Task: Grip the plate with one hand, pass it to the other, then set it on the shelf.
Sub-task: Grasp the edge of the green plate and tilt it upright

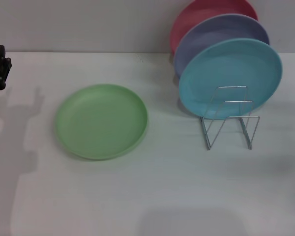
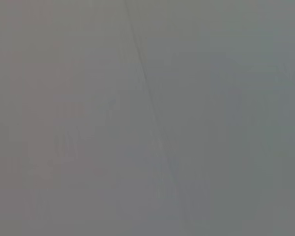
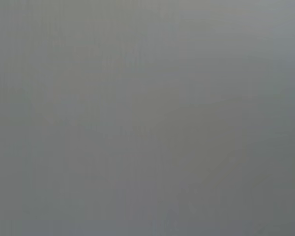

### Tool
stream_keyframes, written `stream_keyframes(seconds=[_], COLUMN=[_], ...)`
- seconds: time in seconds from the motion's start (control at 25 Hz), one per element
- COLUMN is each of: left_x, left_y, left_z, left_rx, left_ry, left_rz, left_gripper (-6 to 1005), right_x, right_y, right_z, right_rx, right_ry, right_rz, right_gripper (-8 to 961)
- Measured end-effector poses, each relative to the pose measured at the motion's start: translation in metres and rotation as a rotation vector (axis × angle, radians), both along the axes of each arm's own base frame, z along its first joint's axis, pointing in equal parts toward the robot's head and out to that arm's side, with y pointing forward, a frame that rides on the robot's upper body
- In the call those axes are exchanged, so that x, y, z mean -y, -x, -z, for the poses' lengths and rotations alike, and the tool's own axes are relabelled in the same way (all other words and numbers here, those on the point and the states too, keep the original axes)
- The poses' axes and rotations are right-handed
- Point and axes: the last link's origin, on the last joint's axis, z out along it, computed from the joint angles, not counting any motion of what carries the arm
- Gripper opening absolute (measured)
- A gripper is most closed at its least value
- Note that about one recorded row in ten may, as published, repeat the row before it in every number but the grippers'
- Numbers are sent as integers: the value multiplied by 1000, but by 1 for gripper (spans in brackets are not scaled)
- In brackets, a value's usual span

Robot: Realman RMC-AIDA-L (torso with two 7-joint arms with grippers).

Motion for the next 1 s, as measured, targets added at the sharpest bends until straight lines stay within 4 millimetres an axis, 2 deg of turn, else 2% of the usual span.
stream_keyframes(seconds=[0.56,0.68,0.84,1.0], left_x=[-1,-2,-9,-16], left_y=[-1,-1,1,1], left_z=[-1,0,-1,-8], left_rx=[-19,-82,-305,-368], left_ry=[-8,-11,-47,-100], left_rz=[-1,-14,-106,-205], left_gripper=[819,818,817,817], right_x=[2,3,7,7], right_y=[1,1,0,-1], right_z=[-1,-1,-1,-1], right_rx=[6,2,0,-2], right_ry=[-8,-12,-23,-24], right_rz=[-10,-9,-13,-13], right_gripper=[517,517,517,516])
